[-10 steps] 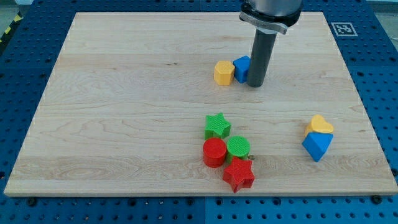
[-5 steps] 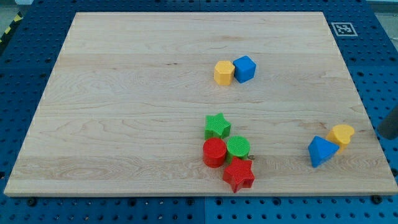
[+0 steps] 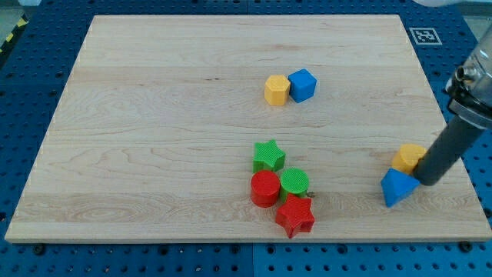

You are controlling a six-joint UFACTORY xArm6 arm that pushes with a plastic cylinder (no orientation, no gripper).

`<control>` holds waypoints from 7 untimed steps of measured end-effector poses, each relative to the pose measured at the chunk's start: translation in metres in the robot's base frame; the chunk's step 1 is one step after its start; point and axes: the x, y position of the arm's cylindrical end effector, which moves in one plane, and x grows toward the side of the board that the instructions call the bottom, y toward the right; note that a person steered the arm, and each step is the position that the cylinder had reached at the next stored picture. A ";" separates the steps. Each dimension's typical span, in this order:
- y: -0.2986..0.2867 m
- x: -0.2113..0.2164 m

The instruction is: Place the yellow heart to the right of the blue cube

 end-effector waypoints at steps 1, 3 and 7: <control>-0.031 -0.018; -0.095 -0.056; -0.050 -0.019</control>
